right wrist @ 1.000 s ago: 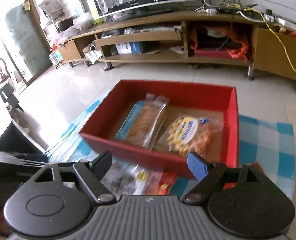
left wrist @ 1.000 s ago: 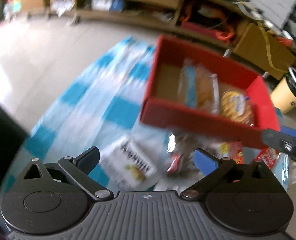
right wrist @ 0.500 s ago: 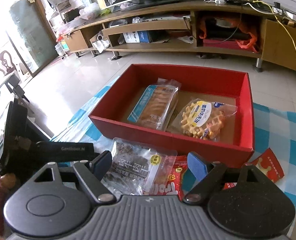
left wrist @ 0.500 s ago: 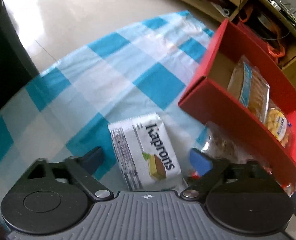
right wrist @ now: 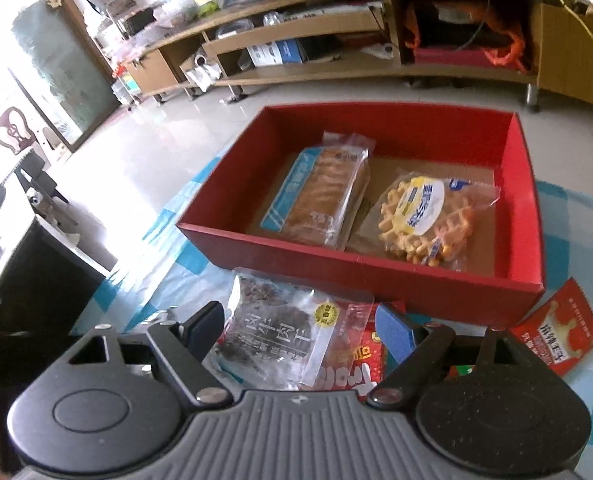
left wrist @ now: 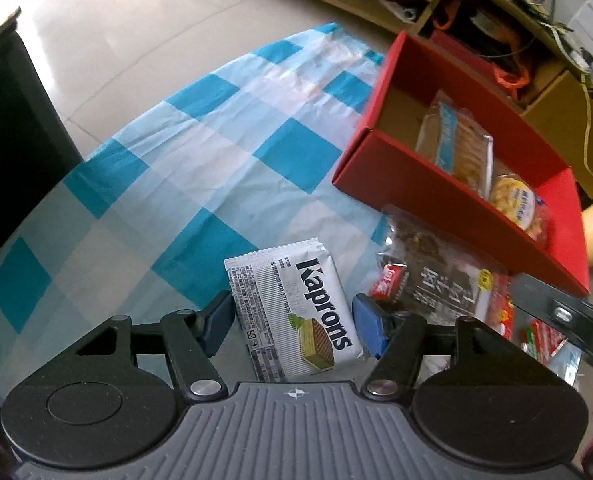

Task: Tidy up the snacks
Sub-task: 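Move the left tool to the Kaprons wafer packet and grasp it, then grasp the sausage pack with the right tool while the left holds the Kaprons packet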

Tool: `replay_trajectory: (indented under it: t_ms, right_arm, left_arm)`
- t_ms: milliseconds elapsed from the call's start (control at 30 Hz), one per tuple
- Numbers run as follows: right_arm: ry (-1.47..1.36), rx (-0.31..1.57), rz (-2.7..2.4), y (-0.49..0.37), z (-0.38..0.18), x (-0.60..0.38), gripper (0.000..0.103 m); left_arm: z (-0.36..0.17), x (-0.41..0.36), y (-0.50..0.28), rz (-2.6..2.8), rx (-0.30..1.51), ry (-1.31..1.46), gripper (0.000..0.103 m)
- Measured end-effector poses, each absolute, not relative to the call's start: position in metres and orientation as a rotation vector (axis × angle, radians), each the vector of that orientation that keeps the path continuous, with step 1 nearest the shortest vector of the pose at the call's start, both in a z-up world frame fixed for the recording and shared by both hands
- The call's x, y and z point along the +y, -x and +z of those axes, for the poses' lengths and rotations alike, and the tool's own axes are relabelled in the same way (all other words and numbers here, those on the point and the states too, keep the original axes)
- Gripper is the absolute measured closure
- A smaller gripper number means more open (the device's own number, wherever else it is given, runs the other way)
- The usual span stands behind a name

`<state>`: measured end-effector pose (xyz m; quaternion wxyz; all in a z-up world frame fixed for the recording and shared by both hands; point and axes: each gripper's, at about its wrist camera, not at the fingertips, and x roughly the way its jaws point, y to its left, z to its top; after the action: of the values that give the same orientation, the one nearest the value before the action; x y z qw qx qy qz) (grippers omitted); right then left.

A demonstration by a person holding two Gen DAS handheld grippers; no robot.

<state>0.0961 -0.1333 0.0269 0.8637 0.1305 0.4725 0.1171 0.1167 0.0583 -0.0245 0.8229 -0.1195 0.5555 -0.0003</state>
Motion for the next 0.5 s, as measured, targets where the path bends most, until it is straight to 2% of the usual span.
replay_trajectory:
  t_ms: [367, 500]
  right_arm:
    - [-0.356, 1.064, 0.301, -0.120, -0.012, -0.115, 0.019]
    - [-0.620, 1.143, 0.515, -0.107, -0.006, -0.121, 0.019]
  left_arm:
    - [-0.017, 0.070, -0.118, -0.052, 1.173, 0.277, 0.032]
    - [-0.016, 0.082, -0.121, -0.044, 1.167, 0.283, 0.032]
